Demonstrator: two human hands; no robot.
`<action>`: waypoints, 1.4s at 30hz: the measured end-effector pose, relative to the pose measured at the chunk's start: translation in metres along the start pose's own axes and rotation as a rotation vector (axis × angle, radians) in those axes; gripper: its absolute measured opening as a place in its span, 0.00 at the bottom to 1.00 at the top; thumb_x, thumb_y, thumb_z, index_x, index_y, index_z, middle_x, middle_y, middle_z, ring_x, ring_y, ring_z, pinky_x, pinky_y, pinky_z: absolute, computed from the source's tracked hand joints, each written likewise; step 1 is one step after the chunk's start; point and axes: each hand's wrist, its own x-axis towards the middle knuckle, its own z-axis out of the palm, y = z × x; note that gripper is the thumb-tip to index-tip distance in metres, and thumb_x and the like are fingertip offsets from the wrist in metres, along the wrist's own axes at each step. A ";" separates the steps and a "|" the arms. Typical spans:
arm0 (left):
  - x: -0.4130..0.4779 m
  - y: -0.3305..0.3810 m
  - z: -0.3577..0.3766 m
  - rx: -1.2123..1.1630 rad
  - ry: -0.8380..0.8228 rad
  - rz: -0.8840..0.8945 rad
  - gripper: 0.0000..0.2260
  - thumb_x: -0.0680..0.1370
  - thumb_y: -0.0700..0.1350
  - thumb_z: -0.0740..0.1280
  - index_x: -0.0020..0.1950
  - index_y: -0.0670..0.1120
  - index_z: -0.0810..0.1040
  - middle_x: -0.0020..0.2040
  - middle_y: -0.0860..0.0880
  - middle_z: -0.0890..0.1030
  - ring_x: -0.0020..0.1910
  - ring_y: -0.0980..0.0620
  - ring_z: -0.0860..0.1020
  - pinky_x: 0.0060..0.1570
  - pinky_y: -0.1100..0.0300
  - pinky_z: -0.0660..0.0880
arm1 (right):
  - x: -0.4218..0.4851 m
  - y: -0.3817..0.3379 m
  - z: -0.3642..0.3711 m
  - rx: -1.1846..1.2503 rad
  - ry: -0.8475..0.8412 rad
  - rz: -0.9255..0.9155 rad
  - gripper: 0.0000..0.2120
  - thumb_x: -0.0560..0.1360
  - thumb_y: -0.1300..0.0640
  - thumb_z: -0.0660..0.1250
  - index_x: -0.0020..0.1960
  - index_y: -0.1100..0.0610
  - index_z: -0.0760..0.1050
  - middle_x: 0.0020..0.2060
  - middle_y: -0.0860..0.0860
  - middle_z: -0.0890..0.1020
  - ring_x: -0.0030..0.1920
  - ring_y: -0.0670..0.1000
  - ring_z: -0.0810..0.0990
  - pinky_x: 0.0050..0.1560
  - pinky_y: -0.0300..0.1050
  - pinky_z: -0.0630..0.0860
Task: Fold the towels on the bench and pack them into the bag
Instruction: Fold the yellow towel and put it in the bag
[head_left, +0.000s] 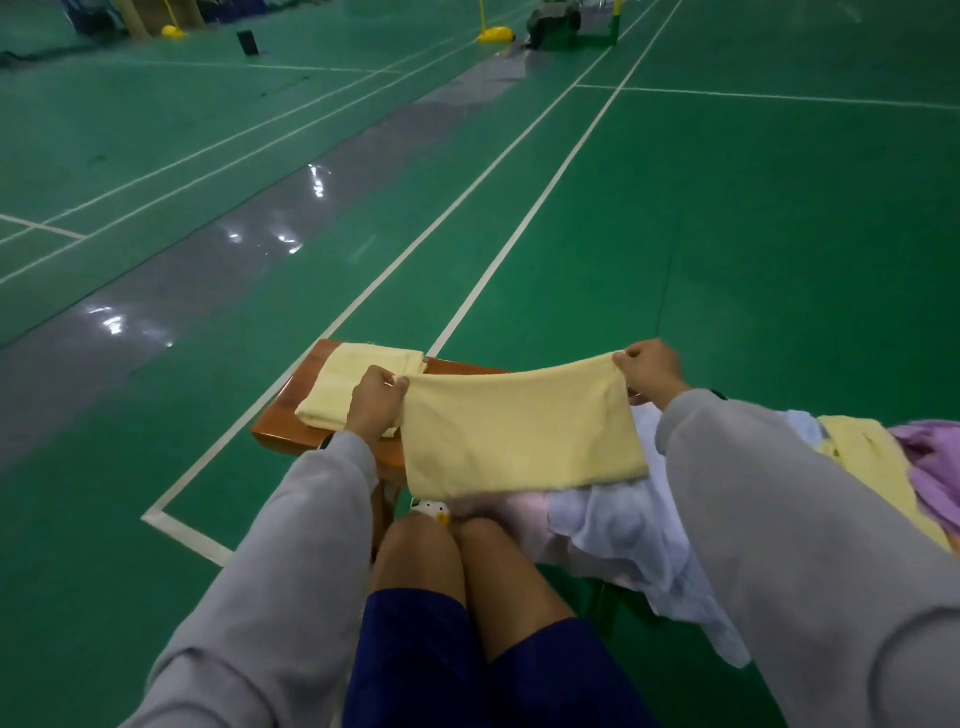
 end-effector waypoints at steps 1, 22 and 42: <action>0.002 0.000 0.003 0.011 0.019 0.004 0.11 0.82 0.52 0.65 0.59 0.47 0.72 0.56 0.43 0.79 0.52 0.41 0.79 0.55 0.45 0.80 | 0.004 0.002 0.003 -0.030 -0.011 -0.003 0.14 0.81 0.56 0.65 0.41 0.61 0.81 0.37 0.58 0.84 0.34 0.59 0.85 0.37 0.52 0.85; -0.035 -0.022 0.009 -0.081 -0.597 -0.633 0.21 0.73 0.52 0.78 0.53 0.38 0.76 0.38 0.41 0.82 0.35 0.43 0.80 0.43 0.52 0.80 | -0.011 0.027 0.045 -0.037 -0.433 0.368 0.35 0.73 0.48 0.77 0.74 0.60 0.67 0.72 0.56 0.71 0.71 0.60 0.70 0.73 0.55 0.66; -0.060 0.006 -0.018 0.253 -0.553 -0.469 0.13 0.82 0.51 0.68 0.54 0.42 0.79 0.44 0.47 0.81 0.37 0.52 0.75 0.35 0.59 0.71 | -0.024 -0.001 0.050 -0.078 -0.423 0.185 0.19 0.78 0.57 0.70 0.63 0.59 0.67 0.53 0.59 0.76 0.52 0.60 0.80 0.49 0.56 0.84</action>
